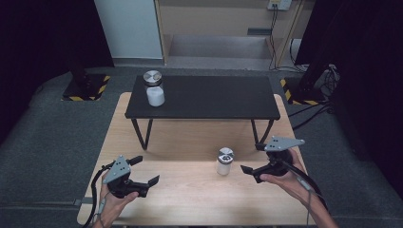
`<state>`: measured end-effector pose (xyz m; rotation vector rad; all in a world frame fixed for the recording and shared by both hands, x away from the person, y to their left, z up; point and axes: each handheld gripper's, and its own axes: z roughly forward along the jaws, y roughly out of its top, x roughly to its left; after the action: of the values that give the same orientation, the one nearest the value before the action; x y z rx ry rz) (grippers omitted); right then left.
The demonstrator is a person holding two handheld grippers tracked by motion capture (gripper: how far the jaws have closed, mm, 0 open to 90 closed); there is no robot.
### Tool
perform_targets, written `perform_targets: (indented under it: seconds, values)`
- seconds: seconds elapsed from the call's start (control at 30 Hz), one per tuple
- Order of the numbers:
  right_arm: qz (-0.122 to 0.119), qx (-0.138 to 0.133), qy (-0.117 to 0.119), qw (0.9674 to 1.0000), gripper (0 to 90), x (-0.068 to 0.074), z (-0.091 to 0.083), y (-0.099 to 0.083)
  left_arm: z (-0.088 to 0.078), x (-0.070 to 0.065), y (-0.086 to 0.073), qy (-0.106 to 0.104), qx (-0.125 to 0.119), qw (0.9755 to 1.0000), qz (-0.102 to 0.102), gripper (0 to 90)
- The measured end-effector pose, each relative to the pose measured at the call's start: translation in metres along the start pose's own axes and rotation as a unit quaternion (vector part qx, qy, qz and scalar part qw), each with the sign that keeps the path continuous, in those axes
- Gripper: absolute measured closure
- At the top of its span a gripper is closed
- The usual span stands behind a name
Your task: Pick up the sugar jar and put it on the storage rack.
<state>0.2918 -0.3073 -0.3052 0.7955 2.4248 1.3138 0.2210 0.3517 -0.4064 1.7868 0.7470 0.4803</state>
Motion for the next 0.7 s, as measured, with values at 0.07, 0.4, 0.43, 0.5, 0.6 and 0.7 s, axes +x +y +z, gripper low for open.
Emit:
perform_targets:
  seconds: [0.07,0.4,0.43,0.5,0.6,0.7]
  values:
    - [-0.002,0.006,-0.001,1.0,3.3,0.0,0.007,0.001,0.0,0.0,0.0,0.0,0.0,1.0,0.001,2.8]
    - [0.0,0.023,0.0,0.9997,3.6,-0.001,0.042,0.005,0.001,0.0,0.0,-0.001,0.002,1.0,0.004,2.8]
    - [-0.001,0.022,-0.004,0.9997,3.6,-0.001,0.045,0.004,0.001,0.0,0.0,-0.001,0.002,1.0,0.004,2.8]
    - [0.004,0.023,-0.003,0.9997,3.5,-0.002,0.051,0.003,0.001,0.0,0.0,-0.001,0.002,1.0,0.004,2.8]
    - [0.01,0.03,-0.003,0.9995,4.1,-0.004,0.06,0.002,0.001,0.0,0.0,0.0,0.002,1.0,0.004,2.8]
    - [0.008,0.031,-0.007,0.9995,4.8,-0.003,0.067,0.002,0.001,0.0,0.0,0.0,0.003,1.0,0.004,2.8]
